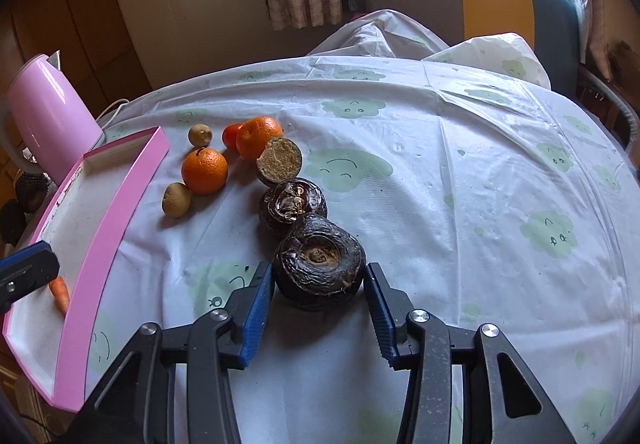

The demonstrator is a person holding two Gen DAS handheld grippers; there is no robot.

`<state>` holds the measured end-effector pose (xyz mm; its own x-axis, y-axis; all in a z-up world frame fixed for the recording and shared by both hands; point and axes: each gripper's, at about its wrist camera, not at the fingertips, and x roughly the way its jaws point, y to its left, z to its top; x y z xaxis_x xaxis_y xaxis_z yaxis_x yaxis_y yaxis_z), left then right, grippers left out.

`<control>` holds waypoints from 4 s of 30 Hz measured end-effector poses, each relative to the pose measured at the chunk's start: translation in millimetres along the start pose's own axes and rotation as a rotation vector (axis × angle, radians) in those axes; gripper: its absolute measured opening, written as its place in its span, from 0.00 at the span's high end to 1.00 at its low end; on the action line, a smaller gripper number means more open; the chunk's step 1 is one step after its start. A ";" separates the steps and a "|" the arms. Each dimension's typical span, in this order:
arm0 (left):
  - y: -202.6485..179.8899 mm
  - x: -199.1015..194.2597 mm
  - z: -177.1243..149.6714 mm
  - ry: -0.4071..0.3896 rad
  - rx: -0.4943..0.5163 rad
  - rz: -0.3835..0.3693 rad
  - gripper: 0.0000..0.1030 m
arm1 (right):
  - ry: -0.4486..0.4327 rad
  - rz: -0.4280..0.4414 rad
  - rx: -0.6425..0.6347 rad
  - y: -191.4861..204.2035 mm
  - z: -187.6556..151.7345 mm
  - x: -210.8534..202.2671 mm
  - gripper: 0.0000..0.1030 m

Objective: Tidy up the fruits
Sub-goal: 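Grasp the small brown round fruit with the left gripper while the right holds the dark fruit, then lower the brown fruit into the tray with the left gripper while the right places the dark fruit there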

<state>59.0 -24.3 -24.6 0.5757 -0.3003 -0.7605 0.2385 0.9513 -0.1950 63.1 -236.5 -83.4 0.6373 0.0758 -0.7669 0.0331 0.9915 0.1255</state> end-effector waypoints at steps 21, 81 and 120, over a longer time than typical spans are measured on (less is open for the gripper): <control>-29.9 85.7 44.4 0.109 0.028 0.005 0.61 | -0.006 -0.008 -0.014 -2.0 1.1 0.6 0.55; 97.3 -6.5 25.5 -0.053 -0.214 0.182 0.75 | -0.023 0.197 -0.182 98.1 10.7 -40.0 0.55; 87.8 -37.1 -8.0 -0.060 -0.211 0.214 0.67 | -0.034 0.224 -0.193 141.4 10.1 -30.9 0.40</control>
<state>52.3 70.9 -18.5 0.6424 -0.0888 -0.7612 -0.0574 0.9849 -0.1634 55.9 -99.7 -35.6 0.6379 0.2949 -0.7114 -0.2567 0.9524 0.1647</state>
